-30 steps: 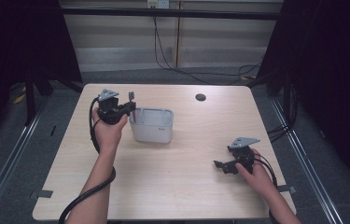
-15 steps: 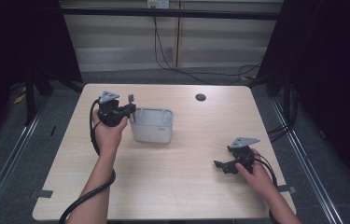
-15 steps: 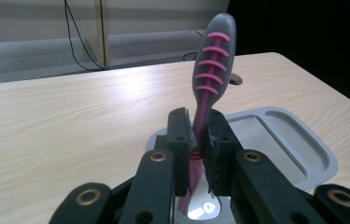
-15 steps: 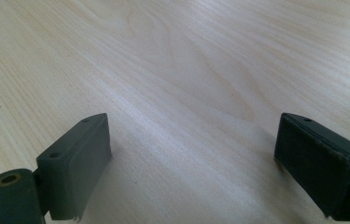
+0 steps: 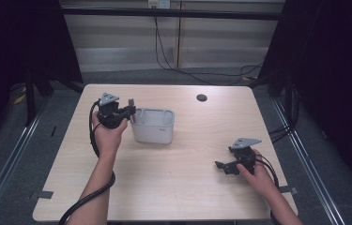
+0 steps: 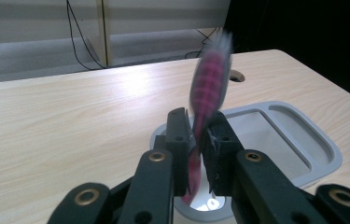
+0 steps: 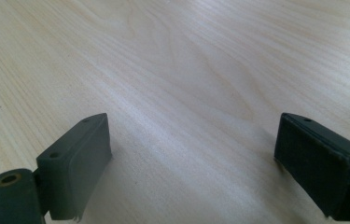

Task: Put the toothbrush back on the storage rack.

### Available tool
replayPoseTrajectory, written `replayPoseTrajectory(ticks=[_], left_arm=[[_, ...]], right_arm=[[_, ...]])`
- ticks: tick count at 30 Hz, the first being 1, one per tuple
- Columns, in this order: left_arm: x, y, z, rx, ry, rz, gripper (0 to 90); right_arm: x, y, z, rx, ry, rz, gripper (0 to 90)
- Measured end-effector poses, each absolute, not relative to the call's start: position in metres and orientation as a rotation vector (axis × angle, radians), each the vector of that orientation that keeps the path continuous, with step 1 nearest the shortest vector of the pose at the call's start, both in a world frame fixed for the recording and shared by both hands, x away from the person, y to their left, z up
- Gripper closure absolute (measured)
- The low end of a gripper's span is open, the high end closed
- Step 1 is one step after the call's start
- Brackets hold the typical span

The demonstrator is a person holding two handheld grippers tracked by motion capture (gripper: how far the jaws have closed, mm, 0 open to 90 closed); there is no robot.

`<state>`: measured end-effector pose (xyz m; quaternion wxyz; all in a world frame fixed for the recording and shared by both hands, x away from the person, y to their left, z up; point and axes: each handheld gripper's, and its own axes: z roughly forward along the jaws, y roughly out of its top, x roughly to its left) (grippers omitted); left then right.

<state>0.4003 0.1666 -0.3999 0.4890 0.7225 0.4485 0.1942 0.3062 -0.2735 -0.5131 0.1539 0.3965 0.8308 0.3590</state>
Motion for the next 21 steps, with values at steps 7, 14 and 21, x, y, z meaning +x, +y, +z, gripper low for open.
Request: replayPoseTrajectory(ticks=[7, 14, 21], left_arm=[[0.3993, 0.1660, -0.4012, 1.751, 1.089, 0.470, 81.0], [0.3983, 0.1656, -0.4029, 1.756, 1.090, 0.475, 81.0], [0.3973, 0.1657, -0.4055, 1.758, 1.091, 0.474, 80.9]], right_arm=[[0.3063, -0.2735, -0.5131, 1.137, 2.382, 1.030, 10.0], [0.3063, -0.2735, -0.5131, 1.136, 2.382, 1.029, 10.0], [0.3063, -0.2735, -0.5132, 1.136, 2.382, 1.029, 10.0]])
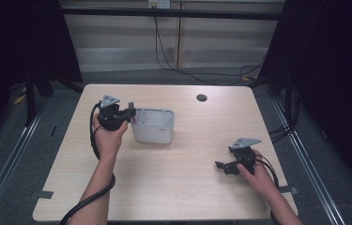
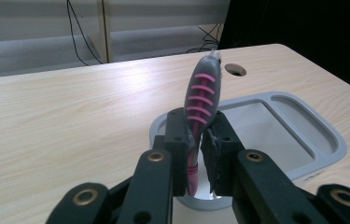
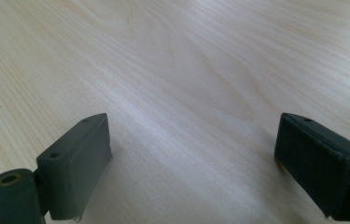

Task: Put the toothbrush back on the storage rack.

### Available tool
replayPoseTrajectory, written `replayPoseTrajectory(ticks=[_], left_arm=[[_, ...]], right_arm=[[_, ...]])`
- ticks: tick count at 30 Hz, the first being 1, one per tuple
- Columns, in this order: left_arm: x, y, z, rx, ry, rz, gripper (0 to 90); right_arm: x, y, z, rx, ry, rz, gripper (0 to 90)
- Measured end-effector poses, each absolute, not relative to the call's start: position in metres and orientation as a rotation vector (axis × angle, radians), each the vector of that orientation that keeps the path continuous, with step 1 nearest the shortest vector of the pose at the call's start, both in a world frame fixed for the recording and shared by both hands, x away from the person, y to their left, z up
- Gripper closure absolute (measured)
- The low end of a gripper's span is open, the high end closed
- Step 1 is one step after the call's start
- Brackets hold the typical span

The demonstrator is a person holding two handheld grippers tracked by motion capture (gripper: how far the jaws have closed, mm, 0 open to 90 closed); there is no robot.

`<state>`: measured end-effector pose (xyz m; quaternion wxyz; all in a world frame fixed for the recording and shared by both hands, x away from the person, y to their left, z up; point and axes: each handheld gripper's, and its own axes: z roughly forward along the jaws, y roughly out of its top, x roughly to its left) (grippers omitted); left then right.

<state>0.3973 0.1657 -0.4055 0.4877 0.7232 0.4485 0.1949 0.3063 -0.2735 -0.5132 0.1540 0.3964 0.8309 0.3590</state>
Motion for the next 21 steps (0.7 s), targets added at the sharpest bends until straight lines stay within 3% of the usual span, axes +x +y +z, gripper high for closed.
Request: replayPoseTrajectory(ticks=[21], left_arm=[[0.3949, 0.1679, -0.4073, 1.771, 1.083, 0.490, 76.5]], right_arm=[[0.3063, -0.2735, -0.5131, 1.136, 2.382, 1.029, 10.0]])
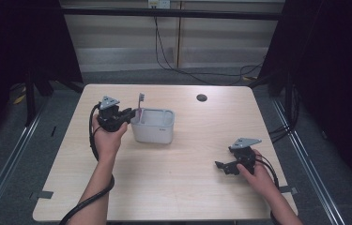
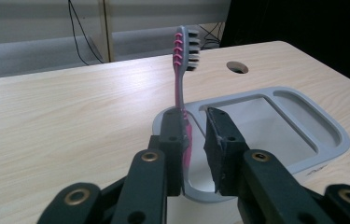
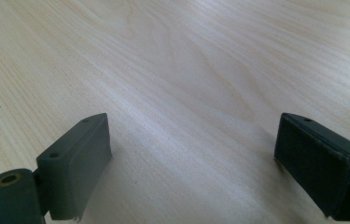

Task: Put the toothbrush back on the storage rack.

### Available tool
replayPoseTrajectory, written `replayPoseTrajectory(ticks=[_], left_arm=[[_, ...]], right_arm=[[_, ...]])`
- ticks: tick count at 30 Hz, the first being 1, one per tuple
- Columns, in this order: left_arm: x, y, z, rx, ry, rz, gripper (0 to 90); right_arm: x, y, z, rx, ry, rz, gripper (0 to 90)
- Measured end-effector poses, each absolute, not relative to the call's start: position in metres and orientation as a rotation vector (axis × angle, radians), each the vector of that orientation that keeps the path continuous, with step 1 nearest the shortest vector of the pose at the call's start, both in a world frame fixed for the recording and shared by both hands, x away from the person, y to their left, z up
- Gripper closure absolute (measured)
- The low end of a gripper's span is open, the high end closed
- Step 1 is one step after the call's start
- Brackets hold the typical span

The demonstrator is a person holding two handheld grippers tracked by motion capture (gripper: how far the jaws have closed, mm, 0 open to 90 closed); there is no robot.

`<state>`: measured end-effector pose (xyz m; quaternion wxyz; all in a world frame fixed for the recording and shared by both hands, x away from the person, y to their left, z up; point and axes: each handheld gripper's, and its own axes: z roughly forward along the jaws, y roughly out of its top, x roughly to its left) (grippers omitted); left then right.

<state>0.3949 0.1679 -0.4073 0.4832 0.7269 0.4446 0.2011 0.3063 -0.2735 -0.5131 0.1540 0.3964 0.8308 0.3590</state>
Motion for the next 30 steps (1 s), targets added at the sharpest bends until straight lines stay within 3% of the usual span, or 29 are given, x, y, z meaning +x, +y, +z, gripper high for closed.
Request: replayPoseTrajectory(ticks=[17, 30], left_arm=[[0.391, 0.174, -0.405, 1.779, 1.087, 0.485, 66.3], [0.389, 0.181, -0.405, 1.788, 1.102, 0.467, 41.5]], right_arm=[[0.306, -0.274, -0.513, 1.136, 2.382, 1.029, 10.0], [0.306, -0.274, -0.513, 1.137, 2.382, 1.030, 10.1]])
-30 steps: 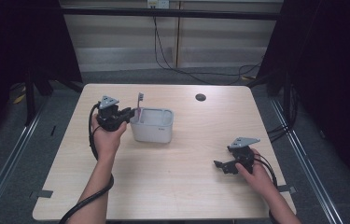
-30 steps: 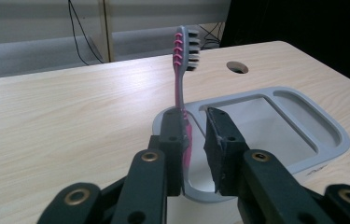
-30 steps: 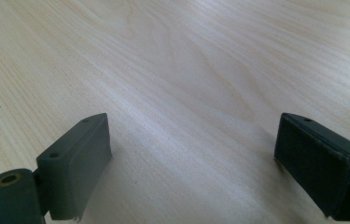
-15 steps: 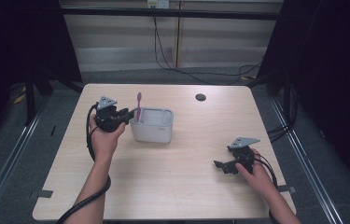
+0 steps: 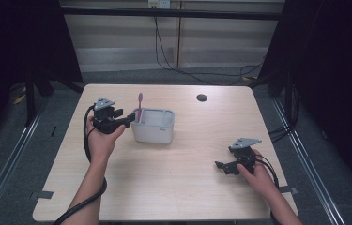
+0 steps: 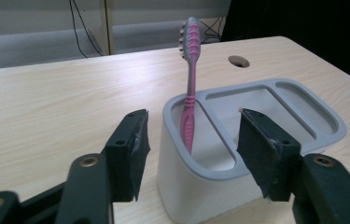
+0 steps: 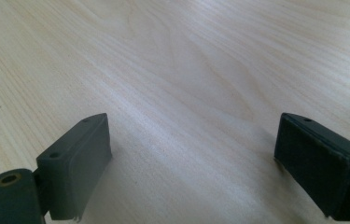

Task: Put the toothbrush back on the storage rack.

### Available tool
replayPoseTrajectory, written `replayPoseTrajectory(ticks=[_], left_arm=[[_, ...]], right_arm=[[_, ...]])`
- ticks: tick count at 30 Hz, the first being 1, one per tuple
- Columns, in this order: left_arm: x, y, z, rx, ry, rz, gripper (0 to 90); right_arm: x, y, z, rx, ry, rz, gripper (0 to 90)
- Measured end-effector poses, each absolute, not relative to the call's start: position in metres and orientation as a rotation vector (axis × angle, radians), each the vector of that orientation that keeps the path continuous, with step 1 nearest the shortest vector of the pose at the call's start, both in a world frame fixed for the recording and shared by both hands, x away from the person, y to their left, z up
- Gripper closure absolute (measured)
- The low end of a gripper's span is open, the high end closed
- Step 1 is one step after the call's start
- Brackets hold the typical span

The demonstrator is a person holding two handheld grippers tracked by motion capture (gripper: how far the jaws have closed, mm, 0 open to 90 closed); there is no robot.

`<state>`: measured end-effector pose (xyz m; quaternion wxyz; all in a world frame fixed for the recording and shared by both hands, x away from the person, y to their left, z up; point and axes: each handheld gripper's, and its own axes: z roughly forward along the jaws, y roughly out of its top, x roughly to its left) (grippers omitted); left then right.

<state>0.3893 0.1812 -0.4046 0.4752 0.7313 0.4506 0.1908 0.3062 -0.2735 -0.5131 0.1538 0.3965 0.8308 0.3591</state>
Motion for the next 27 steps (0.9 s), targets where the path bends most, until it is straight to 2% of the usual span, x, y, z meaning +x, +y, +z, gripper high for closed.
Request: replayPoseTrajectory(ticks=[6, 27], left_arm=[[0.3876, 0.1864, -0.4071, 1.786, 1.110, 0.451, 35.3], [0.3794, 0.1895, -0.4120, 1.809, 1.072, 0.396, 28.5]], right_arm=[[0.3062, -0.2735, -0.5131, 1.137, 2.382, 1.029, 10.0], [0.3062, -0.2735, -0.5131, 1.137, 2.382, 1.029, 10.0]])
